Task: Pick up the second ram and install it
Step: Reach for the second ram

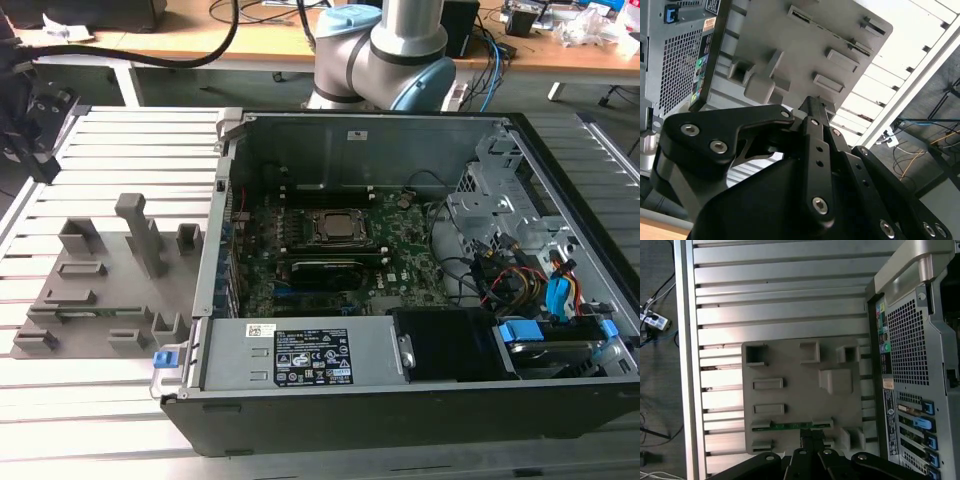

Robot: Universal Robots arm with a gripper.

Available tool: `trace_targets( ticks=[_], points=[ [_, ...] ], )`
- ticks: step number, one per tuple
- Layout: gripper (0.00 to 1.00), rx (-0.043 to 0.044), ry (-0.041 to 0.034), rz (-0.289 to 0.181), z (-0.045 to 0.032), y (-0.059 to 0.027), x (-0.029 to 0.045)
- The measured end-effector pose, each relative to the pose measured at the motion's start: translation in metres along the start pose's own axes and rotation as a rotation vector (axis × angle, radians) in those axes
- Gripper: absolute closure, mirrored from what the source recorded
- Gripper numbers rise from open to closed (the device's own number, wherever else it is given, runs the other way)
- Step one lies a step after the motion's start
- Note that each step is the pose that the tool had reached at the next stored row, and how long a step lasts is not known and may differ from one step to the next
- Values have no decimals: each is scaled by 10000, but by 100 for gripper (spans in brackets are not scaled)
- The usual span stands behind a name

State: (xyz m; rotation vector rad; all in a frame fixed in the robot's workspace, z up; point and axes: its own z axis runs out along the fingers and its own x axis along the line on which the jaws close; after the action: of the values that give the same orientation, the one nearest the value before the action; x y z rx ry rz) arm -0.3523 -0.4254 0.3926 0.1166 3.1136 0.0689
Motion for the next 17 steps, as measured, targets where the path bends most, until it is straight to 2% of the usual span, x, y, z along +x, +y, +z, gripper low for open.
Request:
trace_targets(
  ticks=[10, 14, 17],
  points=[
    [89, 0, 0, 0, 2, -178, -11],
    [89, 1, 1, 0, 2, -307, -17],
    [89, 0, 1, 1, 2, -309, -17]
  ],
)
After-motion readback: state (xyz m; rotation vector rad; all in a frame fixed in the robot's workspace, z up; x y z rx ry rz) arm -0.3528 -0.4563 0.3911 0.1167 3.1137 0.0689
